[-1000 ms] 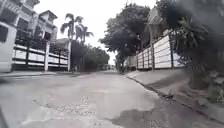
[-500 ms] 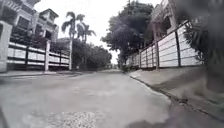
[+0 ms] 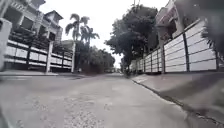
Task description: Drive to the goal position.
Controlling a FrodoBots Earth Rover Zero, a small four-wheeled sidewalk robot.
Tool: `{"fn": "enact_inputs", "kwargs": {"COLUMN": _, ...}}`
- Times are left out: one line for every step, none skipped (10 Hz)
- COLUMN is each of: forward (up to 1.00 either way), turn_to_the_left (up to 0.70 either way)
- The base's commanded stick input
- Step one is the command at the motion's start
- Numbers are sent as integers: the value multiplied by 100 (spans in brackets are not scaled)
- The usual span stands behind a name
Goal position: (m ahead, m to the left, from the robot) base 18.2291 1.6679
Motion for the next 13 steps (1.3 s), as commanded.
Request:
{"fn": "enact_inputs", "kwargs": {"forward": 70, "turn_to_the_left": 0}}
{"fn": "enact_inputs", "kwargs": {"forward": 70, "turn_to_the_left": 0}}
{"fn": "enact_inputs", "kwargs": {"forward": 70, "turn_to_the_left": 0}}
{"fn": "enact_inputs", "kwargs": {"forward": 70, "turn_to_the_left": 0}}
{"fn": "enact_inputs", "kwargs": {"forward": 70, "turn_to_the_left": 0}}
{"fn": "enact_inputs", "kwargs": {"forward": 70, "turn_to_the_left": 8}}
{"fn": "enact_inputs", "kwargs": {"forward": 70, "turn_to_the_left": 19}}
{"fn": "enact_inputs", "kwargs": {"forward": 70, "turn_to_the_left": 35}}
{"fn": "enact_inputs", "kwargs": {"forward": 70, "turn_to_the_left": 35}}
{"fn": "enact_inputs", "kwargs": {"forward": 70, "turn_to_the_left": 35}}
{"fn": "enact_inputs", "kwargs": {"forward": 70, "turn_to_the_left": 35}}
{"fn": "enact_inputs", "kwargs": {"forward": 70, "turn_to_the_left": 35}}
{"fn": "enact_inputs", "kwargs": {"forward": 70, "turn_to_the_left": 35}}
